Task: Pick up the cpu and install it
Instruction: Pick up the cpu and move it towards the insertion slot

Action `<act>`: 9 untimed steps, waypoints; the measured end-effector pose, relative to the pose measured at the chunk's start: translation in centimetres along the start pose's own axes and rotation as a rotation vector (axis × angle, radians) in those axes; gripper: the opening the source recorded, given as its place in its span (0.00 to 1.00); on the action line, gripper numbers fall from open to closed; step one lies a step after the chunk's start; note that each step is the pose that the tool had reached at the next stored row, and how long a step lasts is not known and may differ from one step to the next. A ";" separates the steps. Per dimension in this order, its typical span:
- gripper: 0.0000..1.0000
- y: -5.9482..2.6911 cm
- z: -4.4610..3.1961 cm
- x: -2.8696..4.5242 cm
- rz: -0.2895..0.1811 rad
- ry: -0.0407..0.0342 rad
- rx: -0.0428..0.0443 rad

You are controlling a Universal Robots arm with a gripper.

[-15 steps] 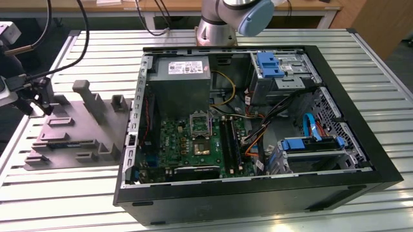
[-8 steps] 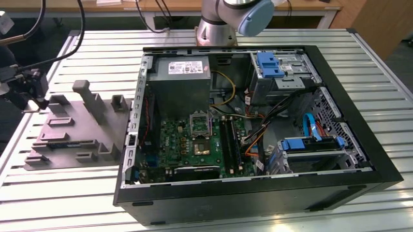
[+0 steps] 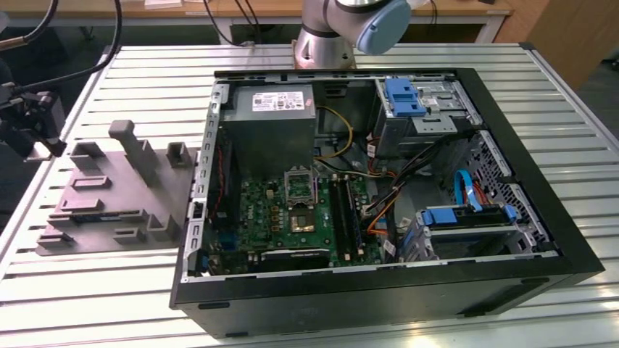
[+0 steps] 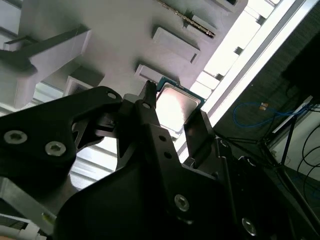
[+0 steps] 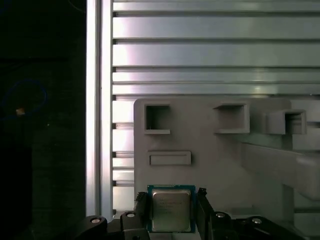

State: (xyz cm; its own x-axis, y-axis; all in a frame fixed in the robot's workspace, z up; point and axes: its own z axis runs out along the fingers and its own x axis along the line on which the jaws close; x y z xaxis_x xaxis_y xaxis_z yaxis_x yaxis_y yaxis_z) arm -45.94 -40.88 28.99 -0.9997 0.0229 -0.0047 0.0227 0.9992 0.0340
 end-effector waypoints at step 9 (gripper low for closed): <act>0.47 0.08 -2.23 -0.01 0.000 -0.0017 0.0000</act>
State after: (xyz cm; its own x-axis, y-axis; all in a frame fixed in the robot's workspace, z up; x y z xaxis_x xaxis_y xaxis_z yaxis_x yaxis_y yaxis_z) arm -45.95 -40.88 31.22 -0.9997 0.0229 -0.0064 0.0227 0.9992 0.0340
